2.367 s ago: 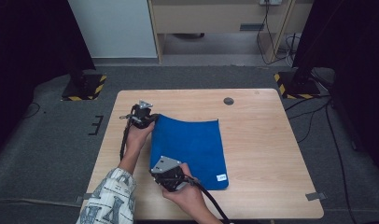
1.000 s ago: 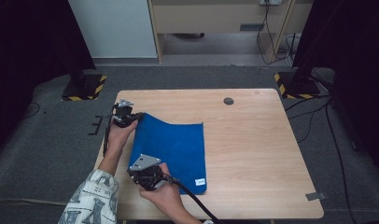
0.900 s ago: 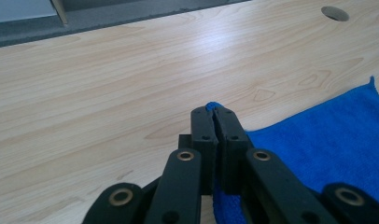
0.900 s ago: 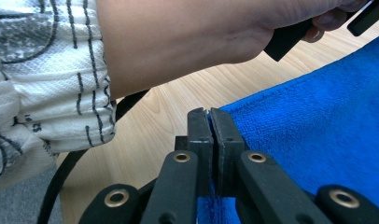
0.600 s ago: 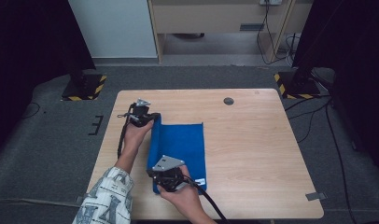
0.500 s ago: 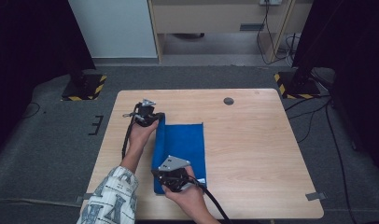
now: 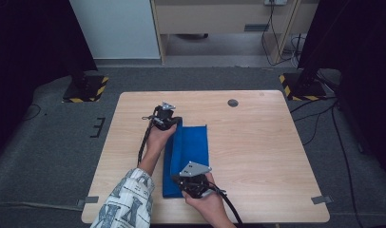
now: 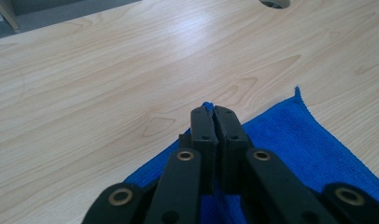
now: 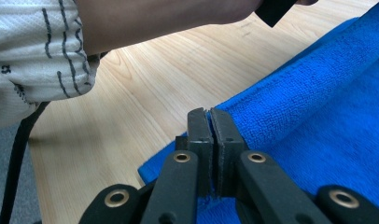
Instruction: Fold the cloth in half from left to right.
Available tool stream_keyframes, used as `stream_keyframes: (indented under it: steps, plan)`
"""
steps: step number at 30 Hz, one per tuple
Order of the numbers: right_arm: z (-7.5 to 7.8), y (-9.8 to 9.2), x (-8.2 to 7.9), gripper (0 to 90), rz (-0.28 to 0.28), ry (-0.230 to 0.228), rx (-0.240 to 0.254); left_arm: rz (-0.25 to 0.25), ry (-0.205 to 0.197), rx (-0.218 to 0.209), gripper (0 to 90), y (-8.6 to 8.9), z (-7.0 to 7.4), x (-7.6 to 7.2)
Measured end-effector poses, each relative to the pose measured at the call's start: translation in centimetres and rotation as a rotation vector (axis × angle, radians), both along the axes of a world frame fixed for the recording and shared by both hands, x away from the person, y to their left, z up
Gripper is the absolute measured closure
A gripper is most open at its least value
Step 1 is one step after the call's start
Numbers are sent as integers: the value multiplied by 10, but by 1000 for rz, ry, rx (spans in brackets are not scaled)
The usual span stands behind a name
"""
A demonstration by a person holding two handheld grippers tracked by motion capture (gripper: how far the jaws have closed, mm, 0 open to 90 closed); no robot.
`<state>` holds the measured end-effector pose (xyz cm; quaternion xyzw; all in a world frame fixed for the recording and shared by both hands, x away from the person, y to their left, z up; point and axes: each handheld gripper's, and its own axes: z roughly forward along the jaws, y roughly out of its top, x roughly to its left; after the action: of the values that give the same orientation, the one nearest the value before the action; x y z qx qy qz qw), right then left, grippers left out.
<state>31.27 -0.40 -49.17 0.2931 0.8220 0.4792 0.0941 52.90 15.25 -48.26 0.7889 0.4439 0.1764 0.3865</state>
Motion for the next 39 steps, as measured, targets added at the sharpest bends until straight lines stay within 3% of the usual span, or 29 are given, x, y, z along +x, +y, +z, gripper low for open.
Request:
stream_keyframes:
  steps: [6, 12, 22, 39]
  plan:
    - [0, -13, -7, 880, -2, 1, -14, -30, 1, 11, 868, -15, 1, -4]
    - [0, -27, -7, 879, -16, 3, -19, -21, 18, -25, 868, -23, -4, -2]
    - [-6, -41, -5, 877, -28, 26, -37, -11, 30, -21, 867, -38, -8, 1]
    - [-9, -47, -5, 871, -19, 45, -45, -27, 45, -42, 863, -47, -13, 0]
